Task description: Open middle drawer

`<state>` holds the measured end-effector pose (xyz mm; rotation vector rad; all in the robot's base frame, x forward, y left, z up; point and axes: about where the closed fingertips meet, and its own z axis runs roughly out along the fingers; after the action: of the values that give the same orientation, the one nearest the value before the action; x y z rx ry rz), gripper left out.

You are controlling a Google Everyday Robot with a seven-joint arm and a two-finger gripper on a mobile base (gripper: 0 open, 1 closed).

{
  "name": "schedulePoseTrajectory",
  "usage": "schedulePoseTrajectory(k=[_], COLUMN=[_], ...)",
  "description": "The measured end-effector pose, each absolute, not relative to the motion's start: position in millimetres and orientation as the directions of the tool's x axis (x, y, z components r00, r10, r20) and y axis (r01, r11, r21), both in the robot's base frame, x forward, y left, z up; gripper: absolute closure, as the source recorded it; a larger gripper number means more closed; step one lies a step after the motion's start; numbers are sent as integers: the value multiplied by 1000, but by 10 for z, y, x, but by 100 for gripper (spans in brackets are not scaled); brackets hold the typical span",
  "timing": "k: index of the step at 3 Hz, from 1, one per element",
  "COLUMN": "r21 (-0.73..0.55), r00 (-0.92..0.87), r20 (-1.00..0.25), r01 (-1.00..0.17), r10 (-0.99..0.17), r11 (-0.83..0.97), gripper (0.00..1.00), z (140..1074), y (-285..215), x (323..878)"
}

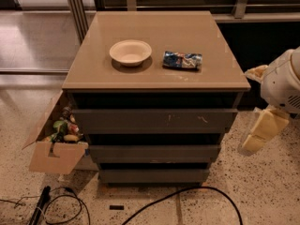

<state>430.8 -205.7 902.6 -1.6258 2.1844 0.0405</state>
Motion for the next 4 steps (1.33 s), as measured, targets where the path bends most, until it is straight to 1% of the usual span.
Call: schedulePoseTrajectory(k=[1, 2, 3, 4], r21=[-217, -202, -120, -120], r00=[-223, -169, -72, -72], r20=[-455, -563, -655, -655], r01=[-911, -921, -973, -973], r10=[-862, -809, -752, -752], r11=[350, 332, 198, 198], gripper=[0, 0, 0, 0], z=[8582, 8307, 7995, 7996], y=[-2013, -1922, -1753, -1753], x=[4254, 4359, 4494, 4494])
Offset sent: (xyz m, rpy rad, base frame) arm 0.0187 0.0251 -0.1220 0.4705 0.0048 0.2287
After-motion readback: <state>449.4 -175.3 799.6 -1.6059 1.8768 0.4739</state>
